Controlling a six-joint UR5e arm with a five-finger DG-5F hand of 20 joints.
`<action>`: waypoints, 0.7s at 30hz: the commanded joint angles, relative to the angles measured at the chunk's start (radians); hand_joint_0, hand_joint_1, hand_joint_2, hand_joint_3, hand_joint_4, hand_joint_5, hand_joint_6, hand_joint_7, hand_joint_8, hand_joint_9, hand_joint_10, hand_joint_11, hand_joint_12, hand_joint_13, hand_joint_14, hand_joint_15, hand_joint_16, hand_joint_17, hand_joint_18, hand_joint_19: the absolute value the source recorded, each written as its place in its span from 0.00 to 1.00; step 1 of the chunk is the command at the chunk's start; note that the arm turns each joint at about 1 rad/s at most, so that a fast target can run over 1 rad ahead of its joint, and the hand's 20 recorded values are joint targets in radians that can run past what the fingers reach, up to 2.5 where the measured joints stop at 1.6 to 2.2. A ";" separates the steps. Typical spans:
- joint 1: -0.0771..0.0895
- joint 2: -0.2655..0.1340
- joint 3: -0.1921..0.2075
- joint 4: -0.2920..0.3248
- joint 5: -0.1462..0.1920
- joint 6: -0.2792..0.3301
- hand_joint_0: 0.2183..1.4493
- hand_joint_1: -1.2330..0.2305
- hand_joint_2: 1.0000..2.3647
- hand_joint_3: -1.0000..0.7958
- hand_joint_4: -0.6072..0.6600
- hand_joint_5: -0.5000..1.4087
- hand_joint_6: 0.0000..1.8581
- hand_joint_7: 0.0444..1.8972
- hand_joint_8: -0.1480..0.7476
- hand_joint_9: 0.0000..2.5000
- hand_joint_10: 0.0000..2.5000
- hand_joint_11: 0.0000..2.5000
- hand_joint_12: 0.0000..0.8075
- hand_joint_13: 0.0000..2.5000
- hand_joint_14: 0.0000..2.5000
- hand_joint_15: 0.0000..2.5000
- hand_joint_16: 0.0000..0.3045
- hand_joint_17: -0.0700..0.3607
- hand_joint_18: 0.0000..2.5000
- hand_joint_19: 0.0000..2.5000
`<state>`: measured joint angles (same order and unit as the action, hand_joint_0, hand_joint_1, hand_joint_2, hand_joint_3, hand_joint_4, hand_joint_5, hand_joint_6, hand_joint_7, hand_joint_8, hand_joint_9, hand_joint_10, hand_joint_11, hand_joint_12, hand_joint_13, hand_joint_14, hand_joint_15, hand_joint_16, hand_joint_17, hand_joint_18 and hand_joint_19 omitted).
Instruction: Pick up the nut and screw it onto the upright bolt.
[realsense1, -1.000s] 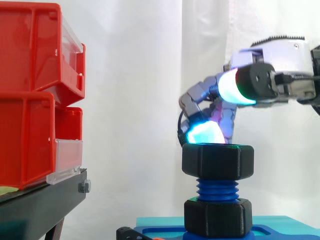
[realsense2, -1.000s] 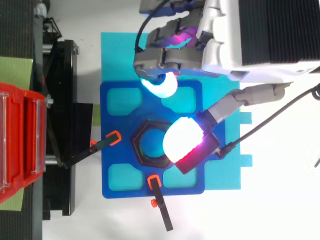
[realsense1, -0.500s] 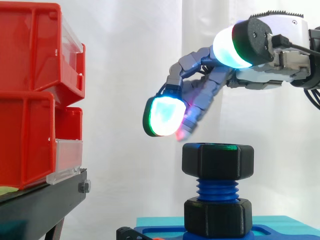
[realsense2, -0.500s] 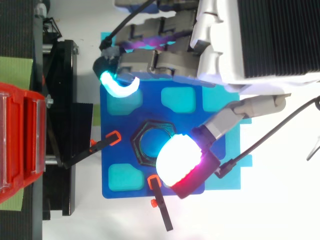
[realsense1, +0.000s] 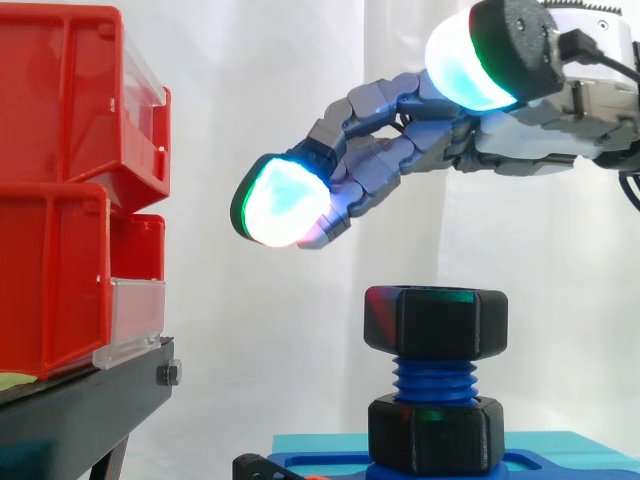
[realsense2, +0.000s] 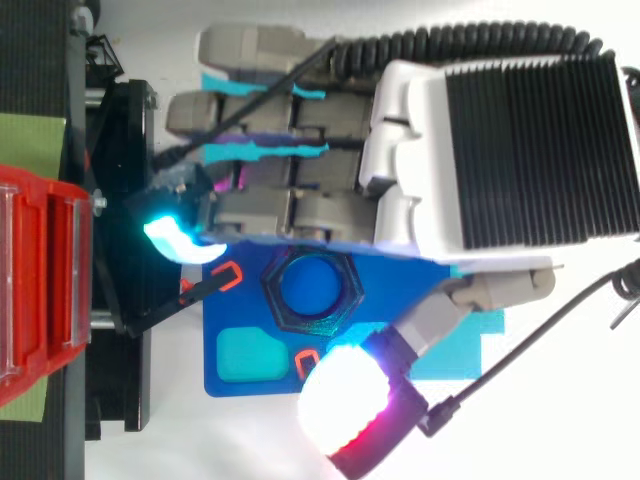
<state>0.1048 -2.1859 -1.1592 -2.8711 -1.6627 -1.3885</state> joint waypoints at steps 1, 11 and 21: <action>0.013 0.000 -0.001 -0.027 0.003 0.003 0.18 0.84 0.00 0.28 0.62 0.17 0.27 0.31 0.43 0.18 0.00 0.00 0.44 0.08 0.00 0.00 0.14 0.38 0.00 0.00; 0.041 0.000 -0.001 -0.068 0.018 0.000 0.18 0.82 0.00 0.28 0.63 0.17 0.27 0.32 0.45 0.19 0.00 0.00 0.44 0.09 0.00 0.00 0.14 0.38 0.00 0.00; 0.042 0.000 -0.001 -0.089 0.017 -0.001 0.19 0.82 0.00 0.28 0.65 0.18 0.27 0.37 0.46 0.20 0.00 0.00 0.44 0.10 0.00 0.00 0.13 0.37 0.00 0.00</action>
<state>0.1475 -2.1858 -1.1597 -2.9564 -1.6460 -1.3883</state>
